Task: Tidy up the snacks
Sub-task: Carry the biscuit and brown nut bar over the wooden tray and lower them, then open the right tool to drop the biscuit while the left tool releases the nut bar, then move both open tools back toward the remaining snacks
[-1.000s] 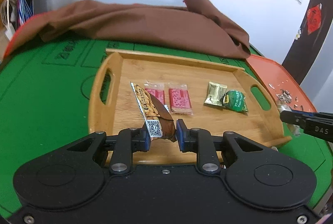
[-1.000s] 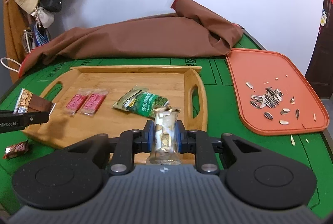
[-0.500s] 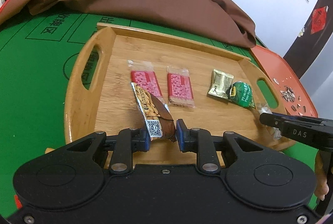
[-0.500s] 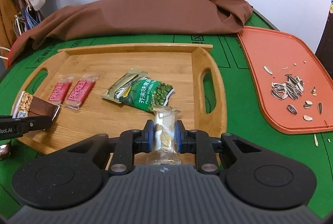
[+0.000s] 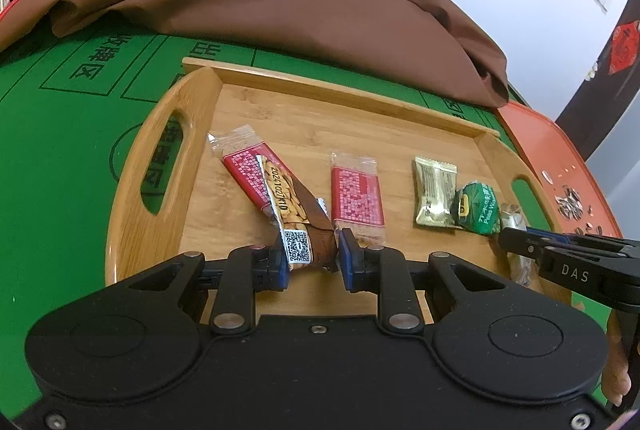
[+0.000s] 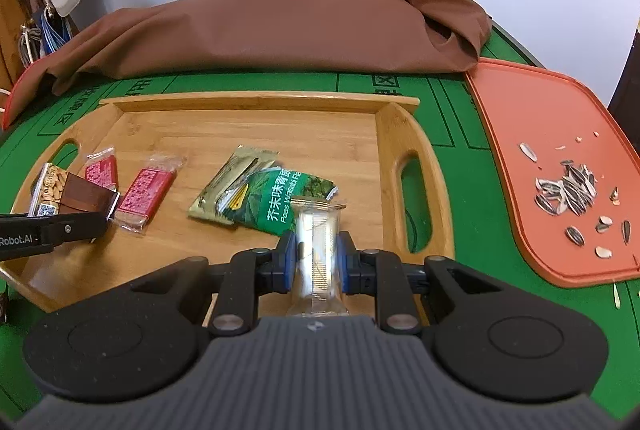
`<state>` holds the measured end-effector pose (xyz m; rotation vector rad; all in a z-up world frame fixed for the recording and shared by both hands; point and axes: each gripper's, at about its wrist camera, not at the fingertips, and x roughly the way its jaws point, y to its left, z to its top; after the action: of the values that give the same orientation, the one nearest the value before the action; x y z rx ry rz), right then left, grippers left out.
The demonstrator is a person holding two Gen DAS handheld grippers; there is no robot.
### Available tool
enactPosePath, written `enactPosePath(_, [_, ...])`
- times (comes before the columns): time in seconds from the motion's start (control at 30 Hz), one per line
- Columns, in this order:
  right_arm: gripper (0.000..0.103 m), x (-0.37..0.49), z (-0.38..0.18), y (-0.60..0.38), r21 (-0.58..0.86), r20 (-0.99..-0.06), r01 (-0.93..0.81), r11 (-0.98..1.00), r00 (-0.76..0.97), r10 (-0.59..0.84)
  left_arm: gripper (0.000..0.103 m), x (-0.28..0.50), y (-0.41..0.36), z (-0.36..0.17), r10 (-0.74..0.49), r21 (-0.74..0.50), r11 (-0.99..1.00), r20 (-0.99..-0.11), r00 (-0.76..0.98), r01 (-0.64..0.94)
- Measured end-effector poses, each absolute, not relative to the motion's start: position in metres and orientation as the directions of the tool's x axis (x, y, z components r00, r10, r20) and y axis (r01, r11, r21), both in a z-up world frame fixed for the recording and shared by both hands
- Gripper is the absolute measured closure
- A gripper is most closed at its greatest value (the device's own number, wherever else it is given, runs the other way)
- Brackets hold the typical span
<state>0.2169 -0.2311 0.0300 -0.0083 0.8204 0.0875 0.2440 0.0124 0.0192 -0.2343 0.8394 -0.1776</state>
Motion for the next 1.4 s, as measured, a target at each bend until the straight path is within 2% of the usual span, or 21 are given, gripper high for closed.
enactPosePath(0.47, [0.076, 0.249, 0.031, -0.224, 0.015, -0.751, -0.076, 0.997, 0.657, 0.062, 0.080, 0.269, 0.004, 0.021, -0.198, -0.230, 0.972, -0.726, 0.659, 0.040])
enactPosePath(0.57, [0.068, 0.246, 0.033, -0.223, 0.015, -0.744, -0.090, 0.996, 0.664, 0.072, 0.073, 0.266, 0.002, 0.021, -0.187, -0.212, 0.976, -0.726, 0.661, 0.043])
enactPosePath(0.63, [0.068, 0.242, 0.035, -0.223, 0.009, -0.736, -0.097, 0.995, 0.674, 0.072, 0.067, 0.262, 0.002, 0.022, -0.183, -0.206, 0.978, -0.726, 0.663, 0.043])
enactPosePath(0.67, [0.064, 0.241, 0.036, -0.223, 0.007, -0.733, -0.099, 0.995, 0.676, 0.072, 0.065, 0.260, 0.002, 0.023, -0.182, -0.205, 0.978, -0.723, 0.666, 0.044])
enactPosePath(0.73, [0.056, 0.237, 0.038, -0.224, 0.009, -0.729, -0.104, 0.995, 0.680, 0.078, 0.054, 0.256, 0.003, 0.025, -0.173, -0.198, 0.979, -0.720, 0.672, 0.041])
enactPosePath(0.8, [0.055, 0.233, 0.041, -0.225, 0.011, -0.724, -0.109, 0.994, 0.685, 0.083, 0.048, 0.251, 0.004, 0.029, -0.165, -0.188, 0.981, -0.714, 0.680, 0.041])
enactPosePath(1.03, [0.038, 0.210, 0.050, -0.227, 0.015, -0.697, -0.138, 0.990, 0.709, 0.109, 0.021, 0.230, 0.009, 0.041, -0.154, -0.169, 0.984, -0.689, 0.709, 0.050])
enactPosePath(1.23, [0.026, 0.190, 0.056, -0.228, 0.013, -0.673, -0.157, 0.988, 0.730, 0.125, 0.013, 0.203, 0.010, 0.052, -0.140, -0.128, 0.989, -0.650, 0.747, 0.074])
enactPosePath(1.4, [0.021, 0.173, 0.058, -0.229, 0.017, -0.660, -0.169, 0.986, 0.739, 0.138, 0.008, 0.181, 0.011, 0.058, -0.132, -0.102, 0.991, -0.624, 0.770, 0.087])
